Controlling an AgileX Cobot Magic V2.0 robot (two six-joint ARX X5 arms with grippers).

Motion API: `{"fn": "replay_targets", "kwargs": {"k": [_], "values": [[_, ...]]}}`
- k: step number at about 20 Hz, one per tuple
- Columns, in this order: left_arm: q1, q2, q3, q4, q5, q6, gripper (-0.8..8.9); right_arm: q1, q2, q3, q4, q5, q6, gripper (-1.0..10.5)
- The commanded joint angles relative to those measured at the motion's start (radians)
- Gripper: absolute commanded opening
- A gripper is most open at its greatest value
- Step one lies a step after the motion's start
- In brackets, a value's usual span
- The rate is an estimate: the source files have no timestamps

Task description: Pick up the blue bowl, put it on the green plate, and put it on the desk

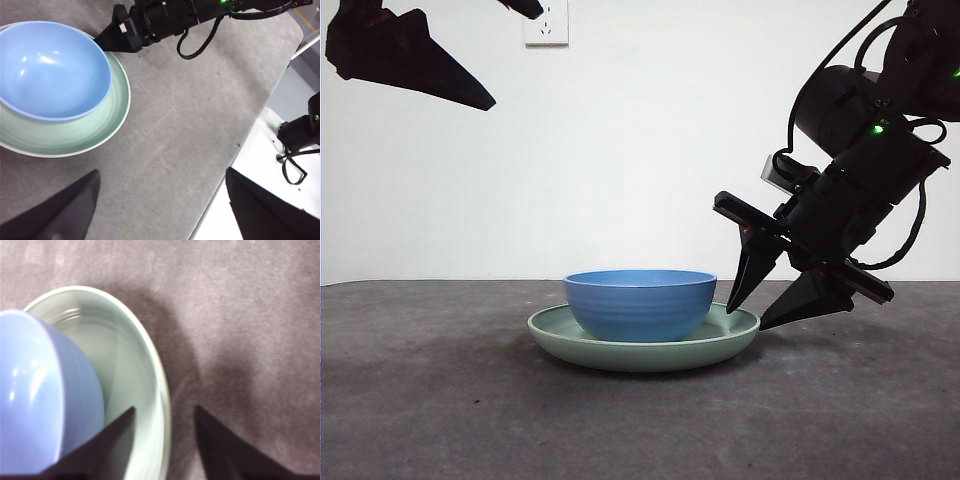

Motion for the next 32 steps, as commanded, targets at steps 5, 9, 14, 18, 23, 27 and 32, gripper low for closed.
{"fn": "replay_targets", "kwargs": {"k": [5, 9, 14, 18, 23, 27, 32], "values": [[-0.007, 0.004, 0.011, -0.015, 0.003, 0.023, 4.03, 0.003, -0.123, 0.018, -0.079, 0.045, -0.031, 2.4], [-0.007, 0.004, 0.011, -0.015, 0.003, 0.023, 4.03, 0.004, -0.298, 0.018, -0.203, 0.057, -0.124, 2.4], [-0.007, 0.004, 0.011, -0.016, 0.003, 0.022, 4.03, 0.014, -0.544, 0.018, -0.420, -0.026, -0.275, 2.4], [-0.007, 0.004, 0.011, -0.016, 0.003, 0.019, 4.03, 0.015, -0.673, 0.018, -0.578, -0.102, -0.348, 2.4], [-0.007, 0.004, 0.011, -0.016, 0.003, 0.015, 4.03, 0.027, -0.768, 0.018, -0.747, -0.120, -0.375, 2.4], [-0.007, 0.004, 0.011, -0.027, 0.003, 0.015, 4.03, 0.045, -0.809, 0.018, -0.859, -0.163, -0.399, 2.4], [-0.007, 0.004, 0.011, -0.044, 0.003, 0.016, 4.03, 0.053, -0.815, 0.018, -0.895, -0.163, -0.424, 2.4]]}}
